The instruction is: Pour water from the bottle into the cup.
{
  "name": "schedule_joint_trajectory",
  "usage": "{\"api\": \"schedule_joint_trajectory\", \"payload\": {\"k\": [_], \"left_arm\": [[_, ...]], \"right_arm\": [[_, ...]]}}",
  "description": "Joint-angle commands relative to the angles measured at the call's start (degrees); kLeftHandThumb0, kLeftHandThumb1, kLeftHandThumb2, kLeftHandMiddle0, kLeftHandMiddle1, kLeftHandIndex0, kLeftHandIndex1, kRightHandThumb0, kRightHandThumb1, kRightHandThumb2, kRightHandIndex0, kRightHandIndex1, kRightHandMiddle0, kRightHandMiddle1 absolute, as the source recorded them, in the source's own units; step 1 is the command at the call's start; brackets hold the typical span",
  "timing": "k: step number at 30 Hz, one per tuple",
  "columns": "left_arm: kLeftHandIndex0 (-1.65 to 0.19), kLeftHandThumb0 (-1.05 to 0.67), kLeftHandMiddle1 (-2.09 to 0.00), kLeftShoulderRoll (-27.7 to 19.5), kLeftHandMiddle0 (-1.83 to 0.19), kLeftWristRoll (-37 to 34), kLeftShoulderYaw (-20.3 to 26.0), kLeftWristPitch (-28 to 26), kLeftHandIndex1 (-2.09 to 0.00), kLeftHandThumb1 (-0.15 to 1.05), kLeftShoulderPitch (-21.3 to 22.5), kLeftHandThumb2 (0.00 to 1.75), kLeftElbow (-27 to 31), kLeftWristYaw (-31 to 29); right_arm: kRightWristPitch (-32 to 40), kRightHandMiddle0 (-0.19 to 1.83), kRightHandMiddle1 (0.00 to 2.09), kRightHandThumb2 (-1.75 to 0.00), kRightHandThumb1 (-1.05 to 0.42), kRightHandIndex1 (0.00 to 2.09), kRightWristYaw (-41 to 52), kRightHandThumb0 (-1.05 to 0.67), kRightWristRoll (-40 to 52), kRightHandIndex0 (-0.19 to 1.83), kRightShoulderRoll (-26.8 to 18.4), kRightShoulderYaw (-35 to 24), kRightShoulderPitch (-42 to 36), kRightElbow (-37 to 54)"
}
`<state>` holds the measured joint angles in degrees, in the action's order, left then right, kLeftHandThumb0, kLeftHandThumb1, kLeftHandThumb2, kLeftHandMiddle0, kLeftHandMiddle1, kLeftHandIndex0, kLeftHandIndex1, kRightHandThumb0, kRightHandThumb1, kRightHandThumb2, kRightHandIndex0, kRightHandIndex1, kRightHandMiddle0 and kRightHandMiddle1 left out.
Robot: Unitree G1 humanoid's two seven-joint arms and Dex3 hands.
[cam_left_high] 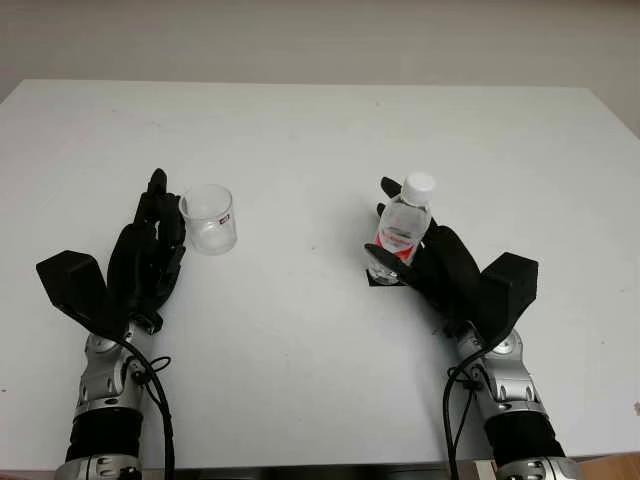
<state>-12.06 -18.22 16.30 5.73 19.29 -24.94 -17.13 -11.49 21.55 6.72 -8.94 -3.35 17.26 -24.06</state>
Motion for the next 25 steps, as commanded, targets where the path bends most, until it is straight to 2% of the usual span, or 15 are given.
{"api": "schedule_joint_trajectory", "payload": {"k": [1, 14, 19, 25], "left_arm": [[0.09, -0.75, -0.06, -0.57, 0.09, 0.18, 0.13, 0.03, -0.06, 1.05, -0.33, 0.53, 0.21, -0.2], [0.1, -0.76, -0.06, -0.54, 0.1, 0.29, 0.24, -0.68, -0.06, 1.05, -0.48, 0.51, 0.9, 0.32], [0.1, -0.76, -0.05, -0.67, 0.1, 0.04, 0.3, -0.46, -0.05, 1.05, -0.51, 0.52, 0.86, -0.04], [0.1, -0.76, -0.05, -0.71, 0.11, -0.13, 0.38, -0.5, -0.05, 1.05, -0.22, 0.51, 0.18, -0.74]], "right_arm": [[-1.04, -0.19, 0.0, -0.05, -0.91, 0.0, 0.21, -0.82, 0.25, -0.19, -0.84, -0.46, -0.87, -0.25], [-2.84, -0.19, 0.0, -0.05, -0.91, 0.0, 0.12, -0.87, -0.11, -0.19, -1.74, -0.67, -2.18, -0.23], [-6.56, -0.19, 0.0, -0.06, -0.93, 0.0, -4.42, -0.98, -5.25, -0.19, -3.42, -0.42, -3.34, 0.1], [-9.05, -0.19, 0.0, -0.06, -0.92, 0.0, -6.45, -0.98, -5.28, -0.19, -2.9, -0.76, -4.64, 1.65]]}}
